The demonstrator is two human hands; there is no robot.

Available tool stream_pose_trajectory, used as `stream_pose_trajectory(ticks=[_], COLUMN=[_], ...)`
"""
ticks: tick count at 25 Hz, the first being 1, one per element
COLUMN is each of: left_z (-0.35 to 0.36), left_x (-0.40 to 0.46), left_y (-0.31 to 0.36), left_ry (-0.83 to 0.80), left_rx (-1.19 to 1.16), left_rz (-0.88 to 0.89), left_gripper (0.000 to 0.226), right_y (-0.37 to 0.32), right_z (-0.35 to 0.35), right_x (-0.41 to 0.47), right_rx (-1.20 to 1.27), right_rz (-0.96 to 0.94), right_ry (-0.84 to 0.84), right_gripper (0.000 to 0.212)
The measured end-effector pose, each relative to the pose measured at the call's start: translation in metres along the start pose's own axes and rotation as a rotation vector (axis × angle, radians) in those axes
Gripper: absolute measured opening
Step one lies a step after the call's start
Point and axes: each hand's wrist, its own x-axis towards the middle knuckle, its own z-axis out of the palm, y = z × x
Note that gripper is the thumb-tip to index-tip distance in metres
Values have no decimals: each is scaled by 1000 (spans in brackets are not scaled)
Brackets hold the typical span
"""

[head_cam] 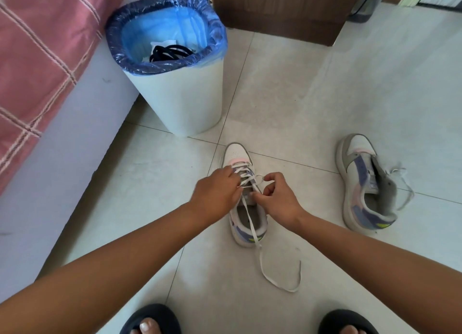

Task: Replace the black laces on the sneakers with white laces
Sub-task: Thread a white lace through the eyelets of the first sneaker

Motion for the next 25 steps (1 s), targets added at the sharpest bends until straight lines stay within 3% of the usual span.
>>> stream_pose_trajectory(ticks=[3, 8, 13, 17, 22, 25], left_z=[3, 6, 5, 6, 9, 12], left_x=[16, 16, 2, -9, -20, -24], left_y=[19, 18, 22, 28, 32, 33], left_ry=[-59, -6, -57, -130, -142, -163], left_rx=[3, -55, -88, -88, -130, -119], left_rz=[-24, -58, -107, -129, -140, -156], left_gripper=[32, 29, 34, 36, 31, 30], right_y=[-2, -9, -13, -16, -19, -19], right_z=[0, -8, -16, -25, -23, -23], right_x=[0, 11, 23, 21, 20, 21], right_rx=[-6, -33, 29, 152, -133, 79], right_rz=[-19, -98, -14, 99, -28, 117], right_ry=[-30, 9, 87, -78, -152, -237], right_gripper=[39, 8, 14, 13, 12, 12])
